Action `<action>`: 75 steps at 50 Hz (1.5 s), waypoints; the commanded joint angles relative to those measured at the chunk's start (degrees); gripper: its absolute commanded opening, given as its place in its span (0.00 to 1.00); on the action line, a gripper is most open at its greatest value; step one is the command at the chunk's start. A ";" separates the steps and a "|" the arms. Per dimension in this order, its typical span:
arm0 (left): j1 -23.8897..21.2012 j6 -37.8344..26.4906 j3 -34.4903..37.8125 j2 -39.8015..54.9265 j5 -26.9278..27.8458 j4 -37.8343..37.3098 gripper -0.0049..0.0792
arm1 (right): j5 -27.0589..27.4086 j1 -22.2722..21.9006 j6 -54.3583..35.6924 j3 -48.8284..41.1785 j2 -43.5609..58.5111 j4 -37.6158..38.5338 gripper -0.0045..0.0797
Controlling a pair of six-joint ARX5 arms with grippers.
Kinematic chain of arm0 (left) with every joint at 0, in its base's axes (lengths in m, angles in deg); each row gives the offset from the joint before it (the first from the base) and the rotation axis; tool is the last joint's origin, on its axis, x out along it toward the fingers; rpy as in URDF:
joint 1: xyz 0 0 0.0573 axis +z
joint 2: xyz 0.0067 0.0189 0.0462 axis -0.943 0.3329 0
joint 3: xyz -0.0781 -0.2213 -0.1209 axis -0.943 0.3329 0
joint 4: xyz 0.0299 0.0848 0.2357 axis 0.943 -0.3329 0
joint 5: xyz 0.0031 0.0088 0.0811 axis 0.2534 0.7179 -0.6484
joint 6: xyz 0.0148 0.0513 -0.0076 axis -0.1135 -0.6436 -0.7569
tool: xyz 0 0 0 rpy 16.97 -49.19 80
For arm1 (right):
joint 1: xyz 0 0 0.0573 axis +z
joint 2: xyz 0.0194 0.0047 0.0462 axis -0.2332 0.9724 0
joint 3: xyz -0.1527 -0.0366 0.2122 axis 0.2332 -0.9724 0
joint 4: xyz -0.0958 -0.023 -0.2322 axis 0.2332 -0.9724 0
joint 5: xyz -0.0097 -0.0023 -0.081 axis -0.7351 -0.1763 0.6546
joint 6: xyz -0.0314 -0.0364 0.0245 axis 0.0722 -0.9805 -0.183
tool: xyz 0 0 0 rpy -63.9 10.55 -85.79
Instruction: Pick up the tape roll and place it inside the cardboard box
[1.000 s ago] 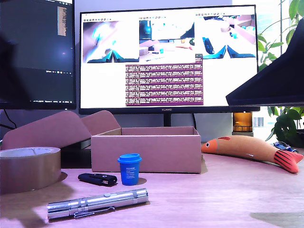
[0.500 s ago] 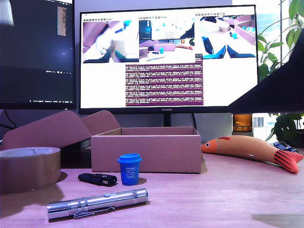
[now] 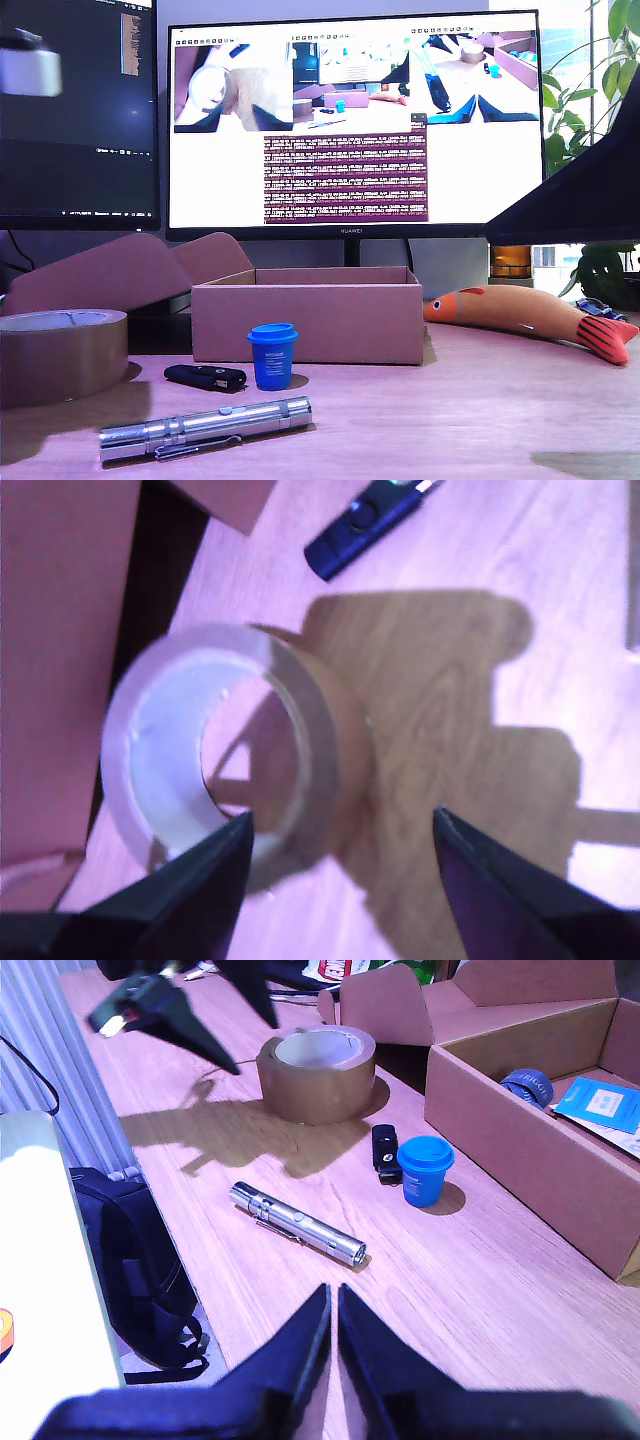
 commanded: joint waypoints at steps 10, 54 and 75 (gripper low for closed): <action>2.73 -0.50 -4.66 7.52 2.73 -0.31 0.65 | -0.15 0.22 -0.79 -0.37 0.24 0.17 0.04; 4.87 -0.04 -9.75 18.86 6.01 -6.19 0.03 | -0.11 0.20 -0.79 -0.37 0.24 0.28 0.04; 2.45 3.48 -10.82 10.23 3.63 -11.82 0.04 | -0.11 0.20 -0.72 -0.37 0.24 0.81 0.04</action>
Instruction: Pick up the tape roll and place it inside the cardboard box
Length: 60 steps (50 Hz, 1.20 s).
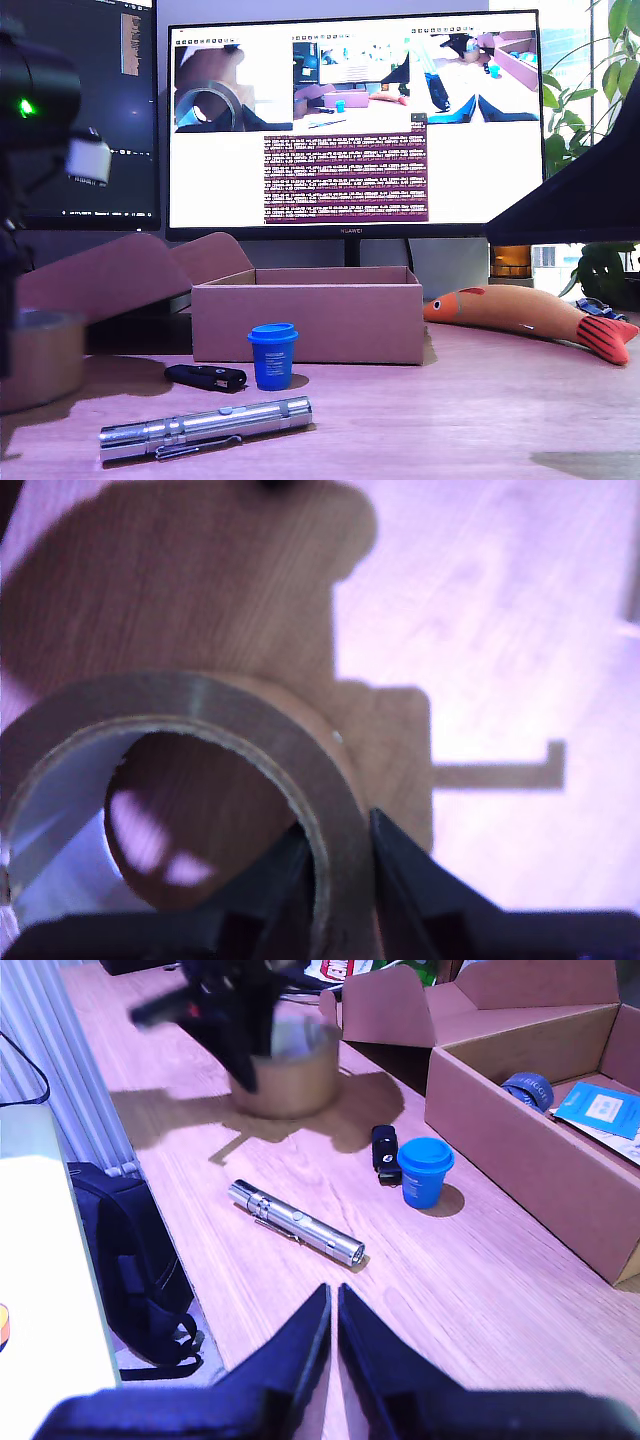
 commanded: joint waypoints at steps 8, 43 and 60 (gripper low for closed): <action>-2.01 3.17 -1.05 -10.27 -0.59 1.11 0.04 | 0.22 0.20 2.05 -0.37 0.24 3.54 0.04; -6.38 15.39 -1.07 -10.95 15.04 37.97 0.03 | 19.52 -3.37 7.91 -0.37 0.17 12.02 0.04; -6.93 17.03 -9.68 3.37 18.14 44.48 0.03 | 21.18 -3.67 7.39 -0.37 0.17 11.67 0.04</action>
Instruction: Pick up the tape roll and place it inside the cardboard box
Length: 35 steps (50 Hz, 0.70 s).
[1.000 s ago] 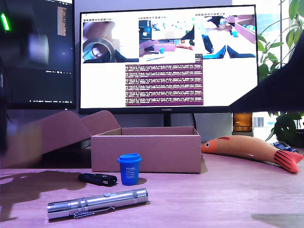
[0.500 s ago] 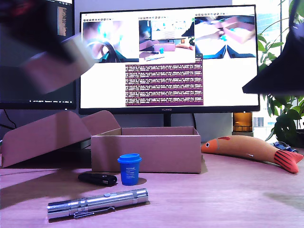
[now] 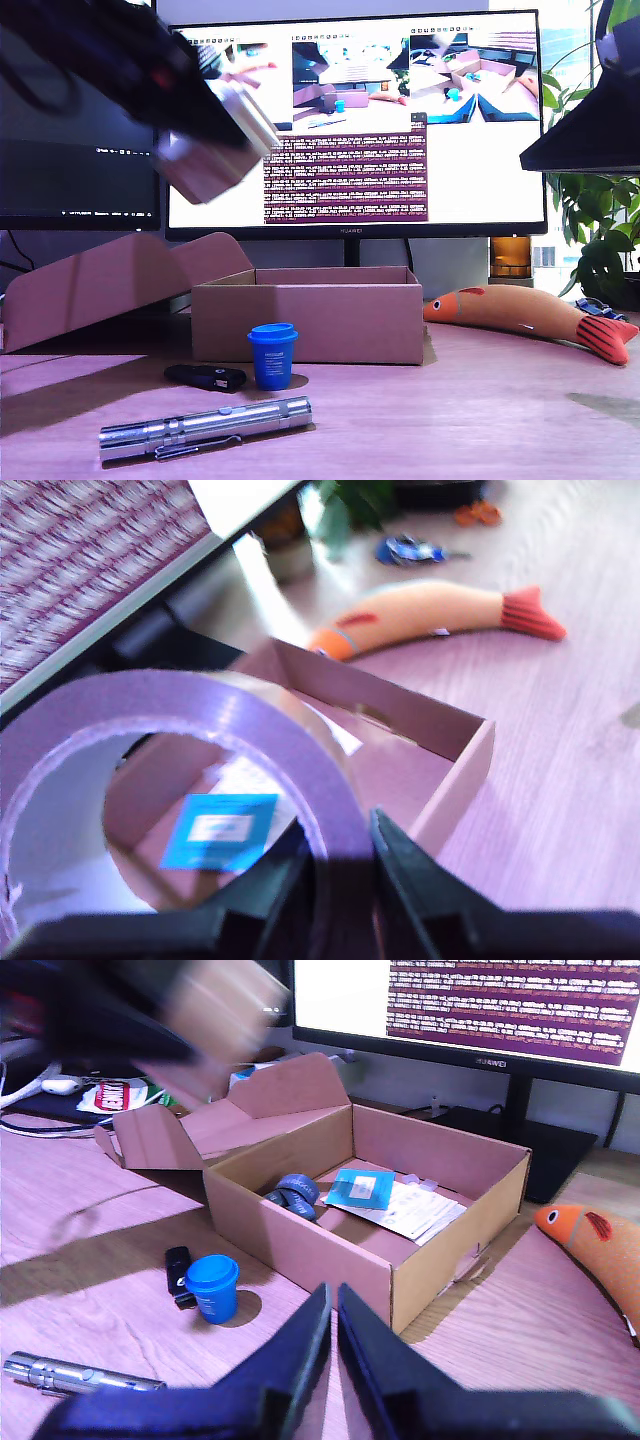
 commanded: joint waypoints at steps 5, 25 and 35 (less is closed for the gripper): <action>-0.33 0.72 -8.81 5.18 2.60 0.15 0.03 | 1.09 -0.85 -0.22 -0.37 0.17 -0.02 0.04; -1.53 3.08 -32.50 24.65 5.90 -16.72 0.03 | 1.03 -3.91 0.00 -0.37 0.17 -0.46 0.04; -2.19 2.86 -39.15 31.67 6.32 -23.74 0.03 | 1.03 -3.91 -0.02 -0.37 0.17 -0.48 0.04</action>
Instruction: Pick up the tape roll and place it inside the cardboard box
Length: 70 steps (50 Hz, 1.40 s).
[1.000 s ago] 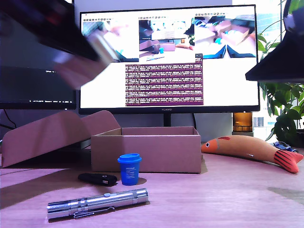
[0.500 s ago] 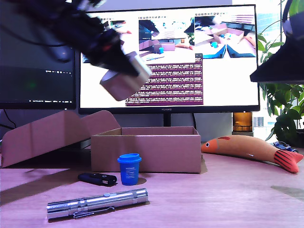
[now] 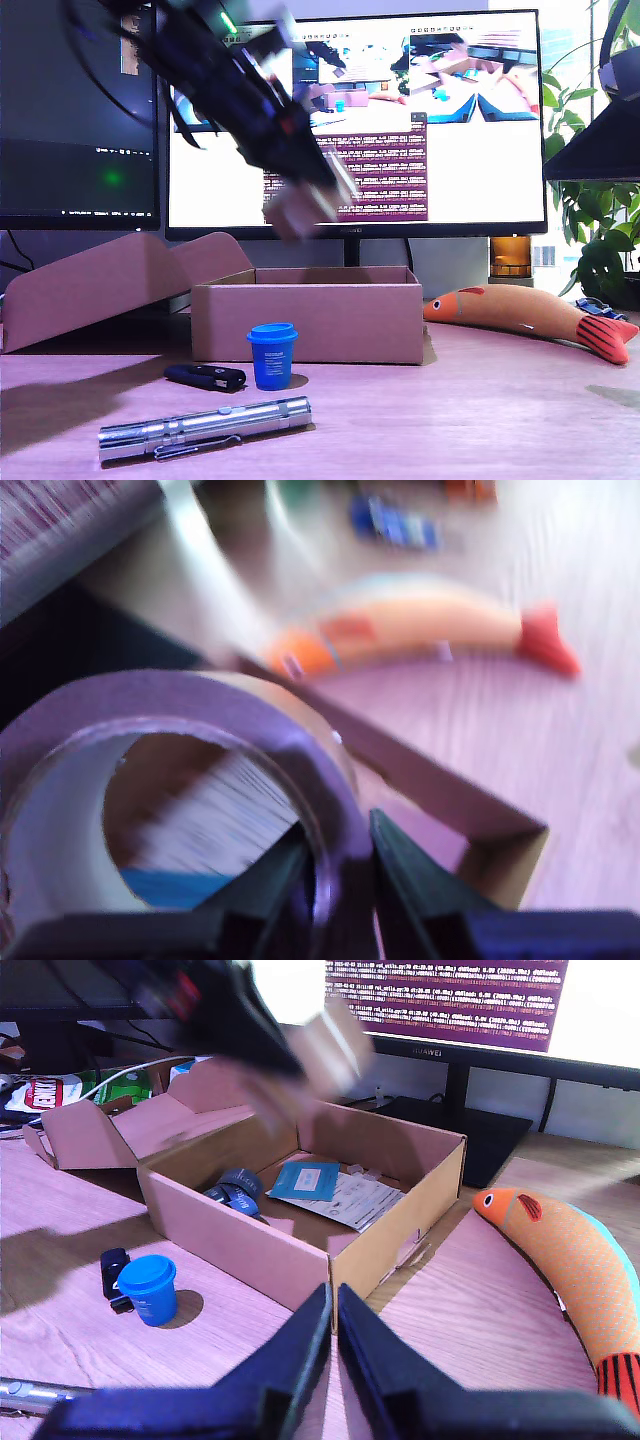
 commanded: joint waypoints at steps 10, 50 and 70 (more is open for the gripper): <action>-0.63 -0.33 -1.57 4.22 0.90 -1.36 0.03 | 0.17 -0.17 -0.04 -0.37 0.17 0.35 0.04; -1.11 -0.52 -1.57 6.47 1.57 -2.45 0.41 | -0.42 -0.17 0.02 -0.37 0.17 0.83 0.04; -1.20 -0.44 -2.49 3.85 1.60 -4.72 0.04 | -0.24 -0.22 -0.24 -0.37 0.17 0.57 0.04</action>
